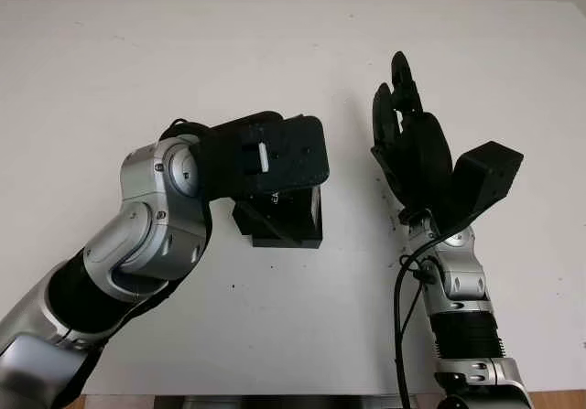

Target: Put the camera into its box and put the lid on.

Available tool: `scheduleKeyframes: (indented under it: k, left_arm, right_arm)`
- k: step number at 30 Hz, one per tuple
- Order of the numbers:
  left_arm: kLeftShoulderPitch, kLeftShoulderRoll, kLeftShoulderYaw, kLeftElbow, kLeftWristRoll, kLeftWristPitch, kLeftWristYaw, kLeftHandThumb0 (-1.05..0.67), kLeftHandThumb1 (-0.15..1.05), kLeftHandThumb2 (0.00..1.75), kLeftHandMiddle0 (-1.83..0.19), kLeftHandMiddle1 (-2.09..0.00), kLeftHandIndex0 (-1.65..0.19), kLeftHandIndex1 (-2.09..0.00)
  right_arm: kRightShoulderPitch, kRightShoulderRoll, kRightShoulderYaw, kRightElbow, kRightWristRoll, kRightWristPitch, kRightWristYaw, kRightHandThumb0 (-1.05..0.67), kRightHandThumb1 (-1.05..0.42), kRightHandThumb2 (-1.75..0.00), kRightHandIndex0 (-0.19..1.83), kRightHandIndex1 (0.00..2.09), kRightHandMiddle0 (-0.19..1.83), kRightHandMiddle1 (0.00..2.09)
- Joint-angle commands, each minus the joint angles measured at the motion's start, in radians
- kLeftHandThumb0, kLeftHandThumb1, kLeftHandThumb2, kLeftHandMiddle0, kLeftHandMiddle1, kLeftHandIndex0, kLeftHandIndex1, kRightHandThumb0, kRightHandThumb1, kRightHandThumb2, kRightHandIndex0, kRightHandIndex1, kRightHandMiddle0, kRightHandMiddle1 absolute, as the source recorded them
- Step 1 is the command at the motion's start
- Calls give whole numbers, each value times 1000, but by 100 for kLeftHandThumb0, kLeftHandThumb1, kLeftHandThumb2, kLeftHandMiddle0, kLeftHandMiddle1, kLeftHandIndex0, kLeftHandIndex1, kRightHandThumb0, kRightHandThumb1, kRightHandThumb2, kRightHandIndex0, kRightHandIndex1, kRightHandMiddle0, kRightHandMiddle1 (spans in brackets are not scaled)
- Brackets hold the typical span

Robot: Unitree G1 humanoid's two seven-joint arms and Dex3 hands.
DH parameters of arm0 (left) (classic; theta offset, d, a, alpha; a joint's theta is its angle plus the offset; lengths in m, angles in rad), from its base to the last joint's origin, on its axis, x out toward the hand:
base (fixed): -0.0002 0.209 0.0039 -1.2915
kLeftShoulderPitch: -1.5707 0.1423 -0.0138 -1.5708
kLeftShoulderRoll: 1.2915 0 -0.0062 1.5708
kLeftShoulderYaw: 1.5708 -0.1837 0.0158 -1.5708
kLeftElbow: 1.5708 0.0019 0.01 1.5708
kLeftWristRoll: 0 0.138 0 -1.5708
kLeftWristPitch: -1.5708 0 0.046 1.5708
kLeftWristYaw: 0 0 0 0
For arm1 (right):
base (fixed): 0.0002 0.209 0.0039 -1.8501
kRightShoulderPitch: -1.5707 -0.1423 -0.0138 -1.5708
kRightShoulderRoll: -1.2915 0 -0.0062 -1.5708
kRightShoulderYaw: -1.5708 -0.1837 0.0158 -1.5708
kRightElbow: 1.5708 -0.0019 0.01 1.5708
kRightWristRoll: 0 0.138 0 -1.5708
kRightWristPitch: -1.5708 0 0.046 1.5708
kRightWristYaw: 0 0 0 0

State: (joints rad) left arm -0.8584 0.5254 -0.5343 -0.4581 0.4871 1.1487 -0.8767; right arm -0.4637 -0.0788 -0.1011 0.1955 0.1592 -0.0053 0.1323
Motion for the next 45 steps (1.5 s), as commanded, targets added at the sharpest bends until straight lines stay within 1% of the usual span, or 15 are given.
scheduleKeyframes:
  k: [1, 2, 3, 4, 5, 7, 8, 9, 12, 15, 20, 31, 36, 41, 45]
  left_arm:
    - [-21, -32, -30, -41, -48, 52, -24, -32, 105, 20, -32, -207, 18, -82]
    - [-32, -30, -33, -45, -65, 75, -23, -34, 105, 20, -22, -202, 18, -69]
    - [-44, -26, -39, -47, -82, 97, -23, -35, 105, 20, -9, -190, 19, -55]
    - [-58, -18, -46, -49, -101, 112, -26, -37, 105, 20, 5, -168, 19, -46]
    - [-71, -10, -51, -52, -122, 128, -28, -38, 105, 20, 12, -124, 19, -40]
    - [-92, 6, -59, -59, -161, 148, -24, -42, 105, 21, 10, -47, 18, -27]
    - [-99, 13, -59, -64, -182, 154, -21, -42, 105, 21, 8, -33, 17, -24]
    - [-104, 20, -59, -69, -201, 157, -16, -44, 105, 21, 5, -25, 18, -21]
    - [-113, 34, -54, -82, -253, 162, 4, -46, 105, 21, 10, -15, 19, -13]
    - [-117, 54, -60, -92, -290, 145, 26, -46, 105, 22, 11, -11, 19, -10]
    - [-126, 98, -91, -99, -319, 94, 50, -46, 105, 23, 2, -14, 15, -10]
    - [-107, 136, -109, -92, -350, 22, 81, -44, 105, 19, 1, -12, 7, -11]
    - [-107, 146, -102, -90, -363, 9, 80, -43, 105, 19, 1, -10, 6, -11]
    - [-103, 155, -38, -103, -391, -5, 82, -45, 105, 21, -1, -10, 4, -10]
    - [-48, 127, 87, -123, -438, -1, 128, -42, 105, 17, -1, -8, 0, -11]
  right_arm:
    - [-7, 3, -1, 11, 0, -20, 3, -75, -105, -52, -16, 5, -12, 6]
    - [-7, 2, 0, 13, -2, -22, 4, -76, -105, -52, -16, 5, -12, 6]
    - [-7, 0, 2, 16, -4, -26, 6, -76, -105, -52, -16, 5, -12, 5]
    - [-7, 1, 2, 17, -6, -25, 2, -76, -105, -52, -16, 5, -13, 5]
    - [-8, 2, 2, 17, -9, -24, -1, -77, -105, -51, -15, 6, -12, 6]
    - [-8, 4, 2, 17, -12, -22, -6, -78, -105, -51, -15, 6, -11, 6]
    - [-7, 6, 2, 15, -13, -20, -11, -78, -105, -50, -14, 6, -11, 6]
    - [-6, 8, 3, 11, -16, -16, -16, -77, -105, -50, -14, 6, -10, 7]
    - [-3, 6, 8, 0, -25, -7, -23, -76, -105, -50, -14, 6, -9, 7]
    - [0, 5, 11, -7, -25, 1, -24, -76, -105, -50, -14, 6, -9, 7]
    - [2, 11, 9, -11, -16, 6, -28, -74, -105, -50, -14, 6, -8, 7]
    - [9, 9, 10, -22, -16, 15, -24, -74, -105, -49, -15, 5, -8, 6]
    - [7, 14, 7, -20, -15, 19, -33, -75, -105, -47, -14, 6, -8, 6]
    - [5, 16, 6, -20, -9, 28, -34, -74, -105, -45, -14, 6, -8, 6]
    - [6, 13, 4, -18, -4, 24, -28, -73, -105, -45, -14, 5, -8, 5]
